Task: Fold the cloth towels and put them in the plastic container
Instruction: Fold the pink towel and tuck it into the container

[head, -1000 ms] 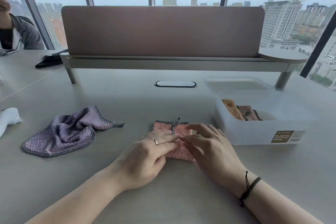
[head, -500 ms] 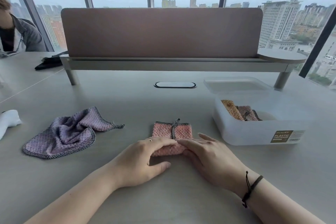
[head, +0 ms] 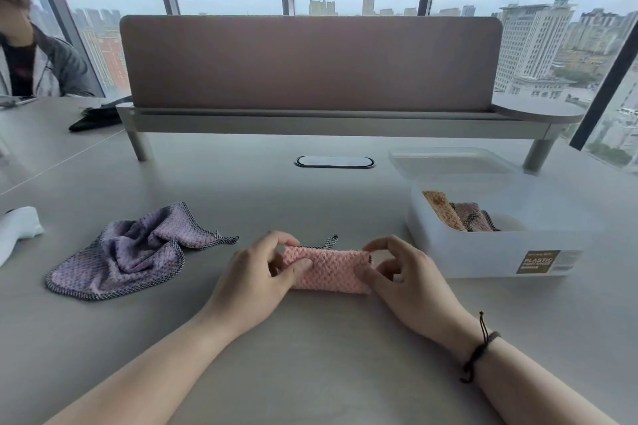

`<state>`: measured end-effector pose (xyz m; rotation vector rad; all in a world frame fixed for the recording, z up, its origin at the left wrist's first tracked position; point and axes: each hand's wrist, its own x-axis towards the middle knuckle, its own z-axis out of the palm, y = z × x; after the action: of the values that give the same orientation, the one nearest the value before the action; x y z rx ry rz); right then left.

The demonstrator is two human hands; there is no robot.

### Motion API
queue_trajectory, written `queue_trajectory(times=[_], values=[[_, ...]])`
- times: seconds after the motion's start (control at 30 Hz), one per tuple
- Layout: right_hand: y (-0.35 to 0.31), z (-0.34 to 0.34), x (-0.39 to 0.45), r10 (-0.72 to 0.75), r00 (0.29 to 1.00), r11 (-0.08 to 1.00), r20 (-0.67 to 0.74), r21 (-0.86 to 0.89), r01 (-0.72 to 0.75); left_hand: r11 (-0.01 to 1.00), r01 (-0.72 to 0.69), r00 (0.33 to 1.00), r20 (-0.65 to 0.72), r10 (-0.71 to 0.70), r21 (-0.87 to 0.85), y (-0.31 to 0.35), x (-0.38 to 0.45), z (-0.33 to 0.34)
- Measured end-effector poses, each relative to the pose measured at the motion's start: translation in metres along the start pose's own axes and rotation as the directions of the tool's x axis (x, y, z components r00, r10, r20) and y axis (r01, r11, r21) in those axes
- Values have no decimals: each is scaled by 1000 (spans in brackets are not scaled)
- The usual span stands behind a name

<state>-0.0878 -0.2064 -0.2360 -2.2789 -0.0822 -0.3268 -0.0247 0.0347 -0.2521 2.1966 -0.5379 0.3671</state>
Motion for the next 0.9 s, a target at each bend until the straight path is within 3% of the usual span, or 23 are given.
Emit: queue_trajectory(times=[0.13, 0.33, 0.4, 0.47, 0.53, 0.6, 0.73, 0.9], values=[[-5, 8, 5, 37, 997, 999, -68, -1, -37, 997, 78, 997, -15, -77, 24, -2, 6, 4], [-6, 16, 12, 61, 994, 979, -95, -189, -78, 982, 108, 994, -46, -102, 157, 4, 9, 5], [-6, 16, 12, 51, 995, 963, -81, -260, -71, 969, 48, 995, -102, -24, 241, 10, 8, 4], [-8, 16, 11, 37, 997, 950, -74, -307, -58, 929, -96, 977, -143, 155, 358, 18, 4, 4], [-9, 16, 9, 30, 997, 945, -69, -323, -51, 879, -269, 942, -83, 326, 394, 28, -5, 8], [-9, 15, 7, 22, 999, 948, -49, -316, -36, 854, -360, 926, 32, 376, 377, 34, -13, 14], [-10, 7, -2, -3, 998, 980, 65, -198, 15, 857, -329, 944, 172, 283, 397, 35, -16, 19], [-20, 5, -12, -124, 959, 987, 254, -65, 144, 961, -125, 980, 182, 81, 246, 28, -9, 16]])
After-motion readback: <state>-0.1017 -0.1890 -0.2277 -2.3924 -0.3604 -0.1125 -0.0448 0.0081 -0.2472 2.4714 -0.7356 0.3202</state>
